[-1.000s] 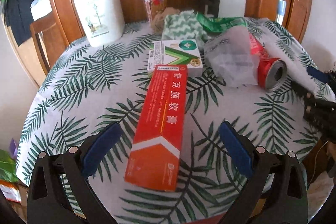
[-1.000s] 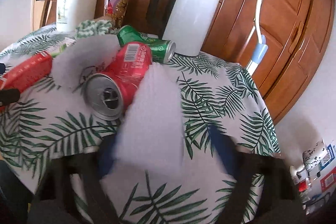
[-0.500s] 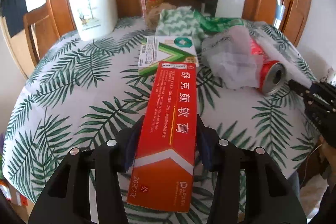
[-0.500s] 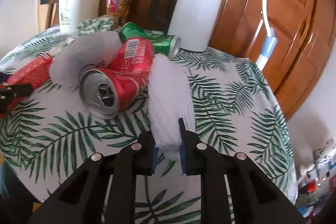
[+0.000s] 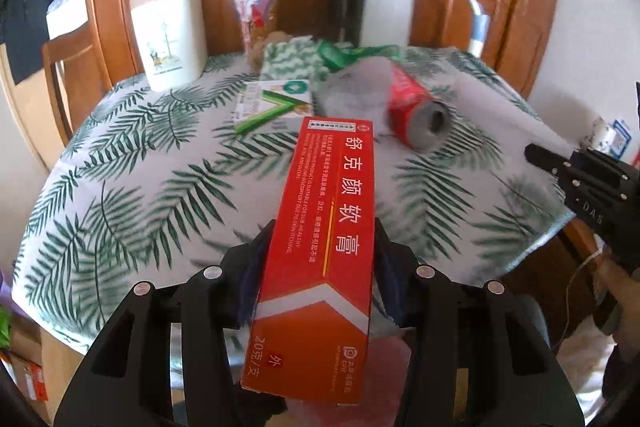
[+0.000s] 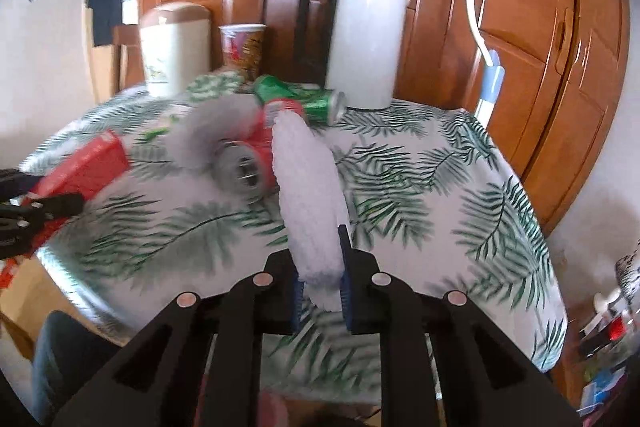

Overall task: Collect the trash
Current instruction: 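Lower the box and foam sleeve into the bin and open both tools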

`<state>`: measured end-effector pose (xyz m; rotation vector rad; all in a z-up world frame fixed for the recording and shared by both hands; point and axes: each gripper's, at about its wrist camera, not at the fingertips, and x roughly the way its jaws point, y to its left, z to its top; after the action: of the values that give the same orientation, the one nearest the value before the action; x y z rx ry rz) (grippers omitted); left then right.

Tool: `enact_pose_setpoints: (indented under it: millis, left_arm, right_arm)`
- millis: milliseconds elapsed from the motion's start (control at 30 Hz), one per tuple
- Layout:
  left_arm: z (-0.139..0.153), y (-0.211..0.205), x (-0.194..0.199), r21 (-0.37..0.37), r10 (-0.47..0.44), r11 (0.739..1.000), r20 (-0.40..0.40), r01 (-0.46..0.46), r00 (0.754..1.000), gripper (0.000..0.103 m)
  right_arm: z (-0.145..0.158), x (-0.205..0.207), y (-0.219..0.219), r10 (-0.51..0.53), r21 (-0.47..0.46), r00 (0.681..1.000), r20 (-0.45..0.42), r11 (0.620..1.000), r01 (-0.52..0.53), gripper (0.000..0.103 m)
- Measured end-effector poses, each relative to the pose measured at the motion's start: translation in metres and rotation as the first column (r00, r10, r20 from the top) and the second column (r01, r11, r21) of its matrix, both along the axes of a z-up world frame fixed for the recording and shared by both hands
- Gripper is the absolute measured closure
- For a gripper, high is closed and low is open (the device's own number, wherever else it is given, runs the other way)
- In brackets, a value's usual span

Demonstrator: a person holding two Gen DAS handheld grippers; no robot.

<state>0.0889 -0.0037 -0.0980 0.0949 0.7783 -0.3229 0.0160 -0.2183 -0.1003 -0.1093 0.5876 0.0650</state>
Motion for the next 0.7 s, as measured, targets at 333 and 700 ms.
enact_pose_setpoints:
  millis: [333, 700]
  left_arm:
    - [-0.03, -0.004, -0.079, 0.033, -0.064, 0.997, -0.06, 0.066, 0.996, 0.055]
    - [-0.187, -0.003, -0.099, 0.115, -0.045, 0.989, -0.38, 0.096, 0.924, 0.055]
  right_arm:
    - [-0.029, -0.087, 0.04, 0.158, 0.08, 0.984, -0.085, 0.985, -0.151, 0.089]
    - [-0.174, -0.089, 0.066, 0.236, 0.142, 0.879, -0.413, 0.971, -0.194, 0.089]
